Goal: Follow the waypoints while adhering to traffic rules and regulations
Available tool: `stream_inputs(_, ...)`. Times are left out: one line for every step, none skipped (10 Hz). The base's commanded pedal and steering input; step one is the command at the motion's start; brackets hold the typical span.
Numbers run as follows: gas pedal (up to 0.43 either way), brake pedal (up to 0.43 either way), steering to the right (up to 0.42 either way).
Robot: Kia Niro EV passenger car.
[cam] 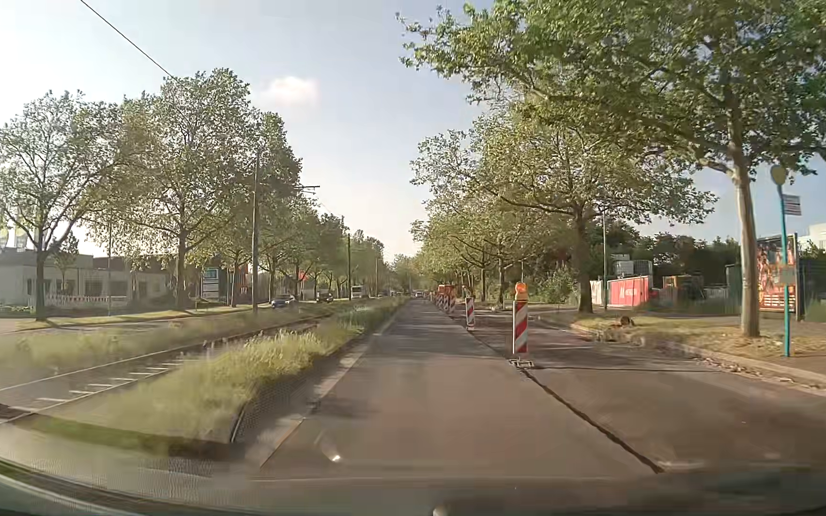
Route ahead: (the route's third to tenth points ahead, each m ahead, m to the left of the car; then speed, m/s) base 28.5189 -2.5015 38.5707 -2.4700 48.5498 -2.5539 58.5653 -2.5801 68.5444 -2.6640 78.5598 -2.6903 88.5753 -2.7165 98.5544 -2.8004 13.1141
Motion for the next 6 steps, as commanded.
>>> stream_inputs(0.169,0.0,0.001)
stream_inputs(0.169,0.0,0.001)
stream_inputs(0.157,0.0,0.001)
stream_inputs(0.157,0.0,0.001)
stream_inputs(0.157,0.0,0.001)
stream_inputs(0.138,0.0,0.001)
